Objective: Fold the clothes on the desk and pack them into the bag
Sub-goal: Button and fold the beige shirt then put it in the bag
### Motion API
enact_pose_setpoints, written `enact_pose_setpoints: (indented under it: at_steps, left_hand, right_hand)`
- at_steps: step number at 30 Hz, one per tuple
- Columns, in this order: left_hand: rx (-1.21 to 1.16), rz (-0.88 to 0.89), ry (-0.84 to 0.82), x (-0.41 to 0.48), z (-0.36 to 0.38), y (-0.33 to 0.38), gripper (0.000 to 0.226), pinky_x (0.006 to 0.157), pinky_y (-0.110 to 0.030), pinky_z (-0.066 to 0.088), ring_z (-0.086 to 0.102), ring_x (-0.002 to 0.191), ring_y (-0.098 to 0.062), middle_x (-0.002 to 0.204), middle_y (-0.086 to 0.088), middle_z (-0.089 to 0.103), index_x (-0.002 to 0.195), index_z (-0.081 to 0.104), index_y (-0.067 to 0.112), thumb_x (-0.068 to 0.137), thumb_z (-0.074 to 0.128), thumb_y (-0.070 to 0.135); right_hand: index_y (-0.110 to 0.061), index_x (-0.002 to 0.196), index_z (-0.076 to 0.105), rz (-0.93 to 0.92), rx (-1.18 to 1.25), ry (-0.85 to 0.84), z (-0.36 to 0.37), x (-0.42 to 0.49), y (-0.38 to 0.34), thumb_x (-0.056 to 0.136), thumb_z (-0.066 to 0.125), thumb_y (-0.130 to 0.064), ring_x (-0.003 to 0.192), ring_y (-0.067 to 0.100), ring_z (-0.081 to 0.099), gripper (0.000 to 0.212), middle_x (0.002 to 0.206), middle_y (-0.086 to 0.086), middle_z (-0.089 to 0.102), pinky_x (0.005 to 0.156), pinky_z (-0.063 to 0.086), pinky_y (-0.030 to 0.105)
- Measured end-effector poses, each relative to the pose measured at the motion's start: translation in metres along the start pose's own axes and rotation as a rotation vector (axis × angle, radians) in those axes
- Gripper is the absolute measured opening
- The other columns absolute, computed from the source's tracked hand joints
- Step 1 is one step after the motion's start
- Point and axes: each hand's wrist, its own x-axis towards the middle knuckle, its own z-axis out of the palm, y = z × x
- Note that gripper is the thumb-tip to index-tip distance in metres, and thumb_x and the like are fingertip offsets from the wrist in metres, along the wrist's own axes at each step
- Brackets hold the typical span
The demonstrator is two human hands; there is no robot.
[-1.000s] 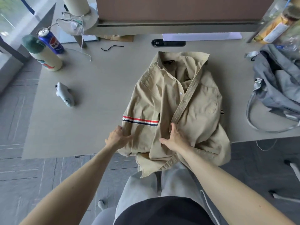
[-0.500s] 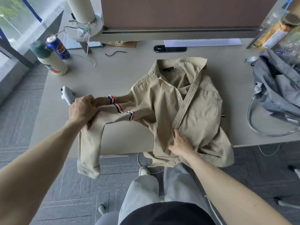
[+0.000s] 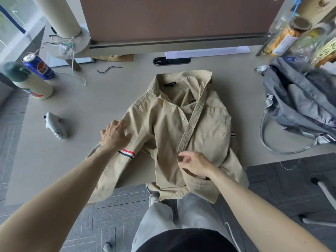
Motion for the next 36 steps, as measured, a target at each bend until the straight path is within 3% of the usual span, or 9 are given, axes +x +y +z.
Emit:
enact_pose_setpoints:
  at_steps: [3, 6, 11, 14, 18, 20, 26, 30, 36]
  left_hand:
    - [-0.107, 0.078, 0.006, 0.011, 0.005, 0.053, 0.05, 0.098, -0.051, 0.044, 0.054, 0.118, -0.034, 0.131, -0.01, 0.052, 0.128, 0.053, 0.022, 0.089, 0.061, 0.051]
    - [-0.212, 0.125, -0.018, 0.022, 0.007, 0.106, 0.053, 0.094, -0.043, 0.048, 0.057, 0.111, -0.03, 0.124, -0.009, 0.055, 0.126, 0.055, 0.019, 0.087, 0.065, 0.053]
    - [-0.312, 0.293, -0.068, 0.037, 0.014, 0.198, 0.02, 0.084, -0.032, 0.044, 0.055, 0.09, -0.013, 0.095, 0.005, 0.062, 0.085, 0.063, 0.026, 0.088, 0.071, 0.043]
    - [-0.274, 0.304, -0.136, 0.053, 0.028, 0.239, 0.032, 0.073, -0.031, 0.042, 0.055, 0.083, -0.014, 0.088, 0.004, 0.062, 0.092, 0.066, 0.015, 0.087, 0.07, 0.047]
    - [-0.157, 0.259, -0.254, 0.078, 0.047, 0.253, 0.023, 0.074, -0.031, 0.036, 0.06, 0.094, -0.029, 0.091, -0.012, 0.065, 0.091, 0.069, 0.007, 0.09, 0.068, 0.03]
    - [-0.12, 0.222, -0.262, 0.086, 0.05, 0.251, 0.019, 0.071, -0.031, 0.032, 0.061, 0.096, -0.035, 0.09, -0.019, 0.063, 0.078, 0.062, 0.006, 0.091, 0.066, 0.02]
    - [-0.089, 0.116, -0.248, 0.099, 0.04, 0.258, 0.039, 0.068, -0.03, 0.029, 0.058, 0.092, -0.034, 0.086, -0.016, 0.059, 0.061, 0.037, 0.021, 0.09, 0.06, 0.011]
    - [-0.132, 0.013, -0.257, 0.113, 0.034, 0.261, 0.031, 0.068, -0.031, 0.033, 0.056, 0.088, -0.032, 0.079, -0.005, 0.054, 0.064, 0.045, 0.019, 0.09, 0.061, 0.012]
    - [-0.076, 0.035, -0.298, 0.13, 0.026, 0.27, 0.014, 0.075, -0.038, 0.05, 0.064, 0.095, -0.036, 0.098, -0.015, 0.066, 0.096, 0.063, 0.008, 0.089, 0.059, 0.02]
  right_hand:
    - [-0.014, 0.089, 0.073, 0.003, 0.134, 0.408, -0.047, 0.006, 0.018, 0.089, 0.063, -0.029, 0.081, 0.016, 0.065, 0.018, 0.08, -0.001, 0.07, 0.072, 0.048, 0.029]
    - [-0.004, 0.087, 0.069, 0.097, 0.223, 0.686, -0.096, 0.023, 0.057, 0.087, 0.066, -0.01, 0.088, 0.034, 0.068, 0.007, 0.087, 0.015, 0.071, 0.074, 0.048, 0.035]
    - [-0.009, 0.135, 0.05, 0.385, 0.073, 0.495, -0.147, 0.046, 0.103, 0.094, 0.058, -0.03, 0.125, 0.034, 0.051, 0.046, 0.135, 0.015, 0.057, 0.097, 0.041, 0.038]
    - [-0.009, 0.146, 0.038, 0.395, 0.026, 0.333, -0.158, 0.057, 0.115, 0.095, 0.056, -0.029, 0.135, 0.033, 0.043, 0.058, 0.149, 0.014, 0.045, 0.105, 0.036, 0.036]
    - [-0.011, 0.081, 0.056, 0.327, 0.004, 0.242, -0.165, 0.065, 0.131, 0.091, 0.056, -0.013, 0.101, 0.035, 0.059, 0.01, 0.1, 0.02, 0.063, 0.073, 0.038, 0.032]
    - [-0.009, 0.061, 0.042, 0.291, 0.071, 0.292, -0.174, 0.069, 0.142, 0.092, 0.053, -0.01, 0.079, 0.033, 0.054, 0.032, 0.073, 0.018, 0.052, 0.063, 0.03, 0.034]
    - [-0.009, 0.065, 0.04, 0.111, 0.126, 0.571, -0.252, 0.071, 0.144, 0.1, 0.046, -0.022, 0.07, 0.033, 0.046, 0.038, 0.07, 0.016, 0.045, 0.064, 0.029, 0.038]
    - [0.003, 0.071, 0.061, -0.074, -0.013, 0.633, -0.325, 0.071, 0.136, 0.086, 0.048, -0.036, 0.07, 0.034, 0.056, 0.043, 0.072, 0.021, 0.061, 0.063, 0.036, 0.039]
    - [-0.016, 0.078, 0.069, -0.248, -0.177, 0.562, -0.41, 0.068, 0.104, 0.082, 0.076, -0.032, 0.073, 0.021, 0.058, 0.018, 0.072, 0.002, 0.063, 0.064, 0.037, 0.029]
